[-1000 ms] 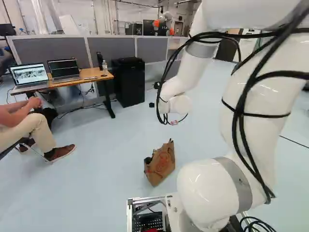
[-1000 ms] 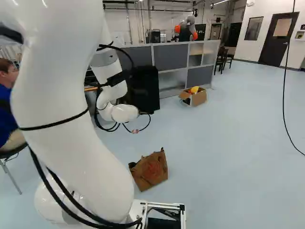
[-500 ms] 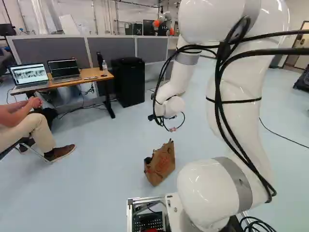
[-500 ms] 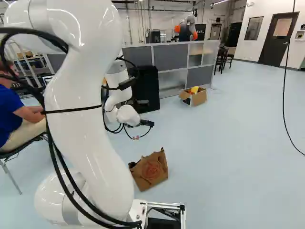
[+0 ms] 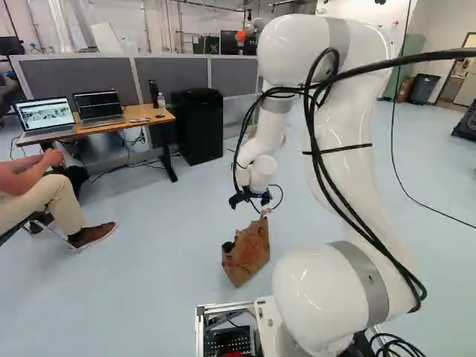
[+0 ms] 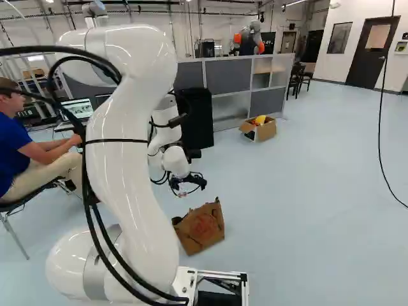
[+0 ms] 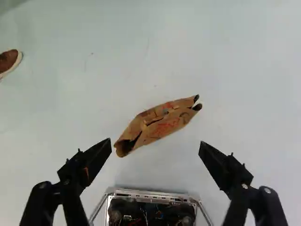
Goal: Pick up the grocery bag from the ground
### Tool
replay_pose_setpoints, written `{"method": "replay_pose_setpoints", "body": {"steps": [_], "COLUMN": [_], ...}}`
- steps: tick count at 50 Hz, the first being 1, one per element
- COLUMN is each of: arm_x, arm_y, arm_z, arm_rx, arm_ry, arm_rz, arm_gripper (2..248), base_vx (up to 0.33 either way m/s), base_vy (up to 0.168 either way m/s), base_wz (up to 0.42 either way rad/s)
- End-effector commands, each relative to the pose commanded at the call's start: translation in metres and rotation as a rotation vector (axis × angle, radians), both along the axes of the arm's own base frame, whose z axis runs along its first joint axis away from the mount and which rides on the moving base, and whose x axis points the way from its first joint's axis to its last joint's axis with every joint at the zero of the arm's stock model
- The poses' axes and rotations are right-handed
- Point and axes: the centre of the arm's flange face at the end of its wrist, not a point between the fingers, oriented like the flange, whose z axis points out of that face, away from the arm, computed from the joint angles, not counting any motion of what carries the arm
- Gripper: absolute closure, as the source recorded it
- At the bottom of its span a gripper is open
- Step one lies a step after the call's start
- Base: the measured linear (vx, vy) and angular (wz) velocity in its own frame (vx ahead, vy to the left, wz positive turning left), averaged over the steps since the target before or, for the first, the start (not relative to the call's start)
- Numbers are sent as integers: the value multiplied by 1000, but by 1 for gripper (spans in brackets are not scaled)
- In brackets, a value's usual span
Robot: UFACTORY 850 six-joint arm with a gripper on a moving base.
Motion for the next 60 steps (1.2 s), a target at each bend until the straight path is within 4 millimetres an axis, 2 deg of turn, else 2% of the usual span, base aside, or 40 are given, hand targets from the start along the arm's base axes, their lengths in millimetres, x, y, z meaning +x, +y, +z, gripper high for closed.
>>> {"method": "replay_pose_setpoints", "body": {"steps": [48,60], "arm_x": [28,33], "arm_y": [2,2], "arm_z": [-129,-162], "arm_rx": [-9,37], "arm_ry": [148,175], "arm_rz": [0,-168], "arm_gripper": [3,3], "base_vx": [0,0], "base_vy": [0,0], "base_wz": [0,0]}}
